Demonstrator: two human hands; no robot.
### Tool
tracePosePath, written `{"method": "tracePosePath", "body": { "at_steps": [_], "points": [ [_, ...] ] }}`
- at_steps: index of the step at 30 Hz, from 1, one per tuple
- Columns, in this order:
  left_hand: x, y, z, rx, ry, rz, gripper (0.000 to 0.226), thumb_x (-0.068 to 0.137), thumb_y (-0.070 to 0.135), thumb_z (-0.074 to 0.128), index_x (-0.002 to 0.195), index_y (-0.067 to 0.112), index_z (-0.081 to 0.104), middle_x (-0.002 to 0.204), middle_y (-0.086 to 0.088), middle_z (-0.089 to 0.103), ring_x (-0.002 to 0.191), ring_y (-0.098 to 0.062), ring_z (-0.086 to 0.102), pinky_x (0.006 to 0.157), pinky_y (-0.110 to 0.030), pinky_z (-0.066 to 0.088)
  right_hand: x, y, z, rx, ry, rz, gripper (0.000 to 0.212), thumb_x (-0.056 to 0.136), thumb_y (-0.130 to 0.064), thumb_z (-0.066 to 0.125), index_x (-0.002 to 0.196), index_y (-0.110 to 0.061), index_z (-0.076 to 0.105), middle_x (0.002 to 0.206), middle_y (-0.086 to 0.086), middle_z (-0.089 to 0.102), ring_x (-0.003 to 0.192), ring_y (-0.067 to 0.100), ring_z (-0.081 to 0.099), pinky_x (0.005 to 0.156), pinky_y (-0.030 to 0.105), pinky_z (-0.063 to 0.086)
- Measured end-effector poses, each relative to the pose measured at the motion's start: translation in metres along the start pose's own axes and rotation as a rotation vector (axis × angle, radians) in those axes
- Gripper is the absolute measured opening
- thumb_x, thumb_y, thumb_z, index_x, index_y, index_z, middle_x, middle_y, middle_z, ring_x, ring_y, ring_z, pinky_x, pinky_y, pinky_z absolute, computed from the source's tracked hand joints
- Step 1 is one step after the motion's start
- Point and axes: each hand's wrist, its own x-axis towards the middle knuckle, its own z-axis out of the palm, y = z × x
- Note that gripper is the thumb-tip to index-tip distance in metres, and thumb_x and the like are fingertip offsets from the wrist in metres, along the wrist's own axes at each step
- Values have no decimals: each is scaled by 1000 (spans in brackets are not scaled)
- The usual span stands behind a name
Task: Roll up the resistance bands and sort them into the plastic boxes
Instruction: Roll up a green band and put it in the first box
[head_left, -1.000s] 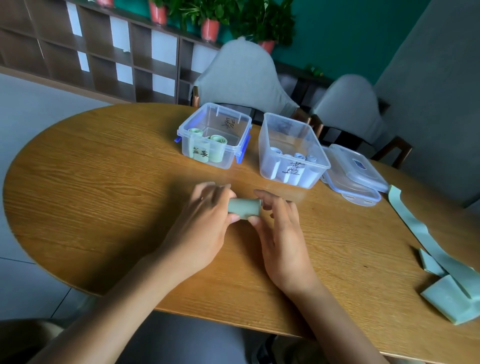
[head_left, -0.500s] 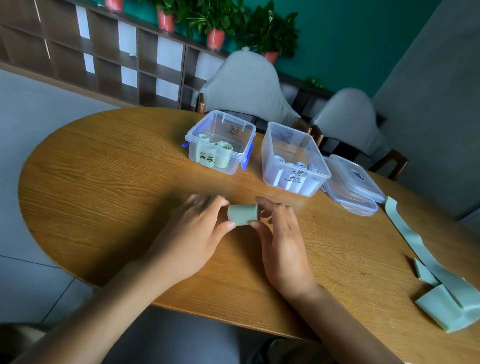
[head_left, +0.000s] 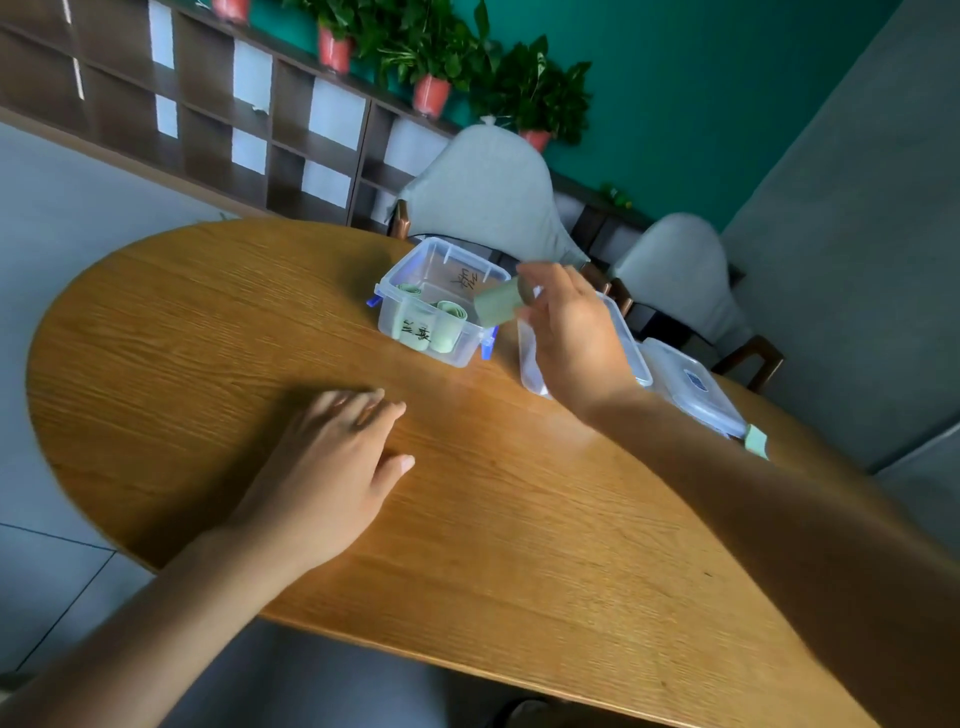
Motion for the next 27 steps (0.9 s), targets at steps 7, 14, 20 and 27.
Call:
{"method": "tracePosePath", "body": {
  "at_steps": [7, 14, 20, 27],
  "points": [
    [-1, -1, 3, 59, -11, 13, 48, 93, 45, 57, 132, 18, 61, 138, -4, 60, 128, -28, 49, 101, -48, 49, 56, 8, -1, -214, -193, -89, 54, 88, 17, 53, 133, -12, 56, 125, 10, 57, 100, 15, 55, 82, 4, 38],
    [-2, -2, 5, 128, -14, 24, 44, 93, 48, 54, 127, 21, 63, 139, -2, 59, 129, -28, 51, 98, -46, 49, 73, 1, -2, -360, -382, -248, 64, 81, 25, 41, 133, -9, 54, 126, 11, 54, 112, 27, 57, 95, 34, 49],
    [-1, -3, 9, 148, -4, 30, 41, 92, 47, 59, 122, 19, 65, 136, -6, 61, 127, -29, 52, 96, -47, 49, 82, 4, 1, -366, -522, -254, 72, 79, 23, 35, 133, -21, 52, 126, 1, 52, 109, 20, 60, 86, 30, 48],
    [-1, -3, 9, 162, -2, 30, 43, 93, 49, 51, 121, 20, 65, 136, -5, 61, 128, -29, 52, 97, -46, 50, 92, 10, 7, -377, -607, -195, 67, 88, 20, 37, 115, -38, 54, 111, -8, 56, 97, 8, 63, 87, 45, 55]
  ]
}}
